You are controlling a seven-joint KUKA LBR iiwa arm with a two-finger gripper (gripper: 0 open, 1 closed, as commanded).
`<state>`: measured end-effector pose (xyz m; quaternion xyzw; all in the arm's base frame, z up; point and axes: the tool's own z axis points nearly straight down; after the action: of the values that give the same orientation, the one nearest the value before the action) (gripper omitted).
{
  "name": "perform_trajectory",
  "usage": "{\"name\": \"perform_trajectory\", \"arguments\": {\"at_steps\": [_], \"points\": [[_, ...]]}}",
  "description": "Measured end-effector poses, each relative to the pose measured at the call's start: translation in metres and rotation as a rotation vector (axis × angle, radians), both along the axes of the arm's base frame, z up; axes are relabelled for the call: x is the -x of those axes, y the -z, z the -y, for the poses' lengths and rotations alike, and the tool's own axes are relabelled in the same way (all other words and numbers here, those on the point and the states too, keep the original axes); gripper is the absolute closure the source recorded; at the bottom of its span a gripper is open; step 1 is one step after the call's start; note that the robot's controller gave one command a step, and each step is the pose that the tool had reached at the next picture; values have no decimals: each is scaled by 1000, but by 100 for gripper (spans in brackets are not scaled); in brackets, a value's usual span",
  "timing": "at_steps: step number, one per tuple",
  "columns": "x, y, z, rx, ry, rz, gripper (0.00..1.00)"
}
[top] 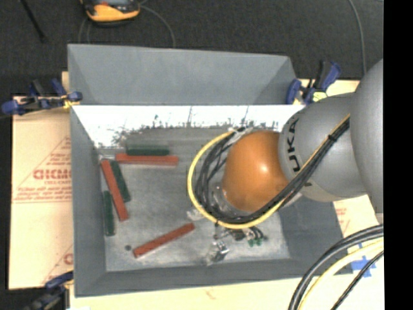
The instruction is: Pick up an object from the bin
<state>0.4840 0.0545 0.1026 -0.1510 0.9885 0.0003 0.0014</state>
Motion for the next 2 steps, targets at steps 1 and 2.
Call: {"name": "perform_trajectory", "arguments": {"at_steps": [1, 2], "points": [[0, 14, -2, -1, -9, 4, 0], [-31, 25, -41, 8, -212, -11, 100]]}}
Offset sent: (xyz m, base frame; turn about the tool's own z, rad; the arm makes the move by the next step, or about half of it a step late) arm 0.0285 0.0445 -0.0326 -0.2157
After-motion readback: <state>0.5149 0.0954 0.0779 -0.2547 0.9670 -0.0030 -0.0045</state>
